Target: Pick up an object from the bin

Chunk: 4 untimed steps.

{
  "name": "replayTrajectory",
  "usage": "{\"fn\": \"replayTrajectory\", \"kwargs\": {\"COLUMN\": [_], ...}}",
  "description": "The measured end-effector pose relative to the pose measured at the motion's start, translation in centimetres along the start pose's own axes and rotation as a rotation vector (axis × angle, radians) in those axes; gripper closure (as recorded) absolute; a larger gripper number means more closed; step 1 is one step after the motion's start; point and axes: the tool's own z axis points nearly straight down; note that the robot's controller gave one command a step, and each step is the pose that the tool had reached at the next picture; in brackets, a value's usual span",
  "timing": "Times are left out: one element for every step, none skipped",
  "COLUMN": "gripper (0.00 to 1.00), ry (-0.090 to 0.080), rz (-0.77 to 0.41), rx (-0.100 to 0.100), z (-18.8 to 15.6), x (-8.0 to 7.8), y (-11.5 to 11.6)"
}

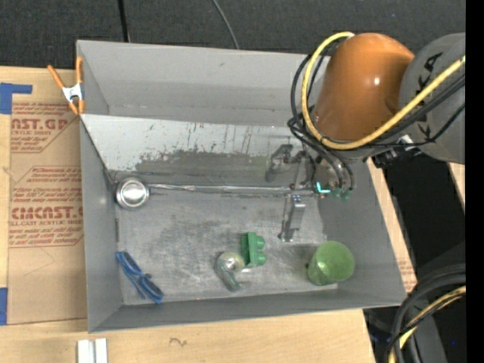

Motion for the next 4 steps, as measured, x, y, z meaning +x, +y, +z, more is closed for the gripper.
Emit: {"fn": "replayTrajectory", "kwargs": {"gripper": [0.00, 0.00, 0.00, 1.00], "ry": [0.002, -0.014, -0.021, -0.011], "rz": [-0.161, -0.452, -0.630, -0.628], "rx": [-0.001, 0.001, 0.005, 0.001], "z": [10.4, 17.2, 17.1, 17.2], "x": [3.9, 3.8, 4.7, 5.1], "y": [-3.7, -1.4, 1.9, 1.9]}}
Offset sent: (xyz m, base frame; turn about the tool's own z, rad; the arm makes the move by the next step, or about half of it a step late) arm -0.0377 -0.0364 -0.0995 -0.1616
